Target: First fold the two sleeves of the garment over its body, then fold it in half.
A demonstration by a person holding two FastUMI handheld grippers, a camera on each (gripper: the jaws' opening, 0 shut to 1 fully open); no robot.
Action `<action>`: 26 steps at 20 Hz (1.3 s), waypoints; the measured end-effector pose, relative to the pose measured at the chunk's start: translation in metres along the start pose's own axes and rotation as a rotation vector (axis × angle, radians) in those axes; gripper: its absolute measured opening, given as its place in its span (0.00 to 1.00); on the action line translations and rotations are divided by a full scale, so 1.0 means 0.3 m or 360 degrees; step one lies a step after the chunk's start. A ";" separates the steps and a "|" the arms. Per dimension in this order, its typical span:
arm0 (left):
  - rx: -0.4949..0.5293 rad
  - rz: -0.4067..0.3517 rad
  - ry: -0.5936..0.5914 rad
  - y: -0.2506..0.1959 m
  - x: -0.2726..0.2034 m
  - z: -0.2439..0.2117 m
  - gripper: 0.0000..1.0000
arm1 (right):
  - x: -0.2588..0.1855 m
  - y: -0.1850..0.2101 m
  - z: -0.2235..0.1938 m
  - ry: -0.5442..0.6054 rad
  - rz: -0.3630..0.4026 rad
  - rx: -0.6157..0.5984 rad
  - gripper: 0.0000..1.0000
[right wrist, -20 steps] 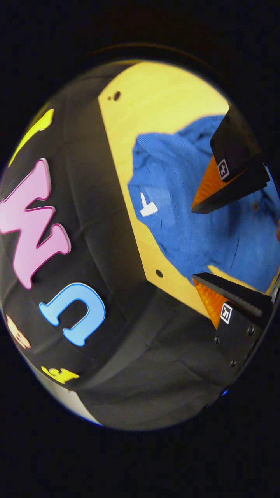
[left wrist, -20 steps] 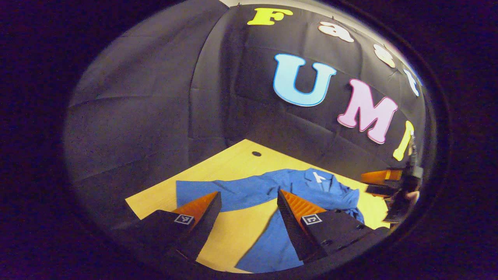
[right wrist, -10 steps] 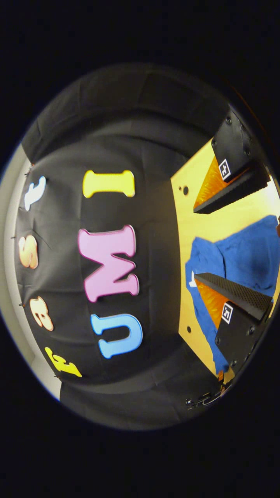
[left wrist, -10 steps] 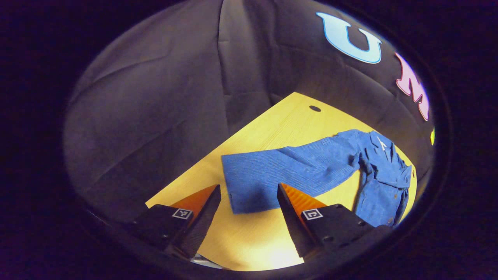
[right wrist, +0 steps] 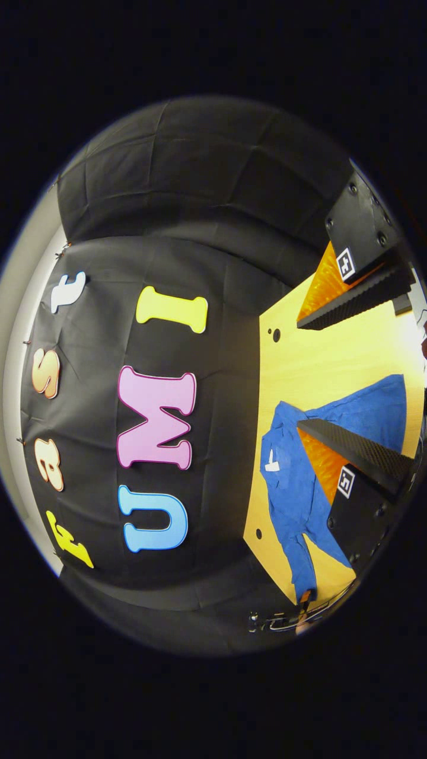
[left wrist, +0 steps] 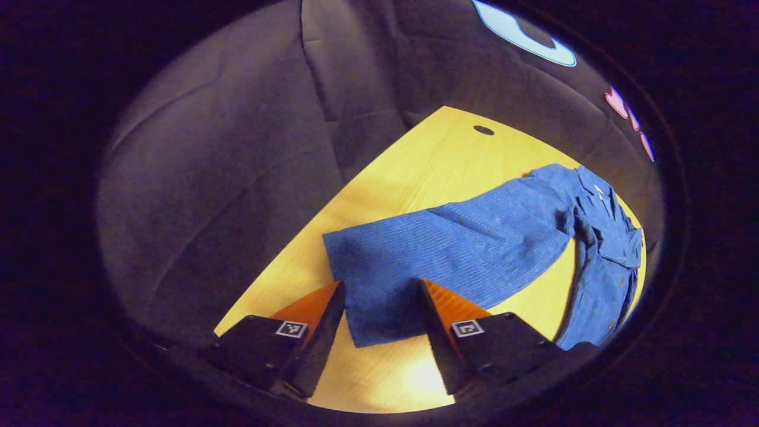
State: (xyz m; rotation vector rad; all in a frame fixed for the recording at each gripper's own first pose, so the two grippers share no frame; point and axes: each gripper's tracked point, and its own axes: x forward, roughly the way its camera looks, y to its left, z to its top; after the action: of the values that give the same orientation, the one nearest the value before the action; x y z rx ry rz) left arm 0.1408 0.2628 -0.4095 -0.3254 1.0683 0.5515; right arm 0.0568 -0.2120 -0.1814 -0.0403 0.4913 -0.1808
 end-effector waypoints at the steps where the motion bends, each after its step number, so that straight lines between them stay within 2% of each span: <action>1: -0.0008 -0.0012 0.0032 -0.014 0.001 -0.006 0.66 | -0.002 -0.001 -0.002 0.0004 0.0006 -0.0003 0.96; 2: -0.0010 -0.0018 0.0031 -0.016 -0.001 0.001 0.63 | 0.001 -0.001 -0.003 0.0010 0.0009 -0.0009 0.96; 4: -0.0077 -0.0083 0.0023 -0.036 0.004 0.006 0.18 | 0.005 -0.006 -0.017 0.0035 0.0013 -0.0016 0.96; 6: -0.0155 -0.0174 0.0021 -0.044 -0.004 -0.013 0.00 | -0.001 -0.017 -0.012 0.0034 0.0002 -0.0016 0.96; 8: -0.0278 -0.0273 0.0022 -0.051 -0.015 -0.019 0.00 | 0.008 -0.023 -0.024 0.0040 -0.0016 -0.0023 0.96; 11: -0.0431 -0.0317 0.0049 -0.084 -0.031 -0.023 0.00 | 0.061 -0.058 -0.081 0.0087 -0.0034 0.0007 0.96; 13: -0.0394 -0.0331 -0.0054 -0.113 -0.096 0.018 0.00 | 0.080 -0.092 -0.093 0.0098 -0.0038 0.0057 0.96; 15: -0.0340 -0.0404 -0.0138 -0.217 -0.171 0.077 0.00 | 0.114 -0.135 -0.090 0.0106 -0.0037 0.0085 0.96; 19: -0.0199 -0.0623 -0.0272 -0.542 -0.314 0.199 0.00 | 0.203 -0.168 -0.081 0.0089 0.0007 0.0110 0.96; 21: -0.0100 -0.0792 -0.0299 -0.769 -0.390 0.235 0.00 | 0.236 -0.183 -0.072 0.0064 0.0038 0.0124 0.96; 24: 0.0060 -0.1066 -0.0287 -1.145 -0.502 0.234 0.00 | 0.278 -0.205 -0.080 0.0053 0.0067 0.0151 0.96; 26: 0.0227 -0.1185 -0.0254 -1.370 -0.545 0.189 0.00 | 0.291 -0.215 -0.099 0.0059 0.0082 0.0173 0.96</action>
State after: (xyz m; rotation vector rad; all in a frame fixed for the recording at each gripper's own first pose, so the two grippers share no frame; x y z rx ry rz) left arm 0.3575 -0.0892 -0.2425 -0.5101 0.7519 -0.1629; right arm 0.1079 -0.2912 -0.2431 0.0819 0.5184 -0.1579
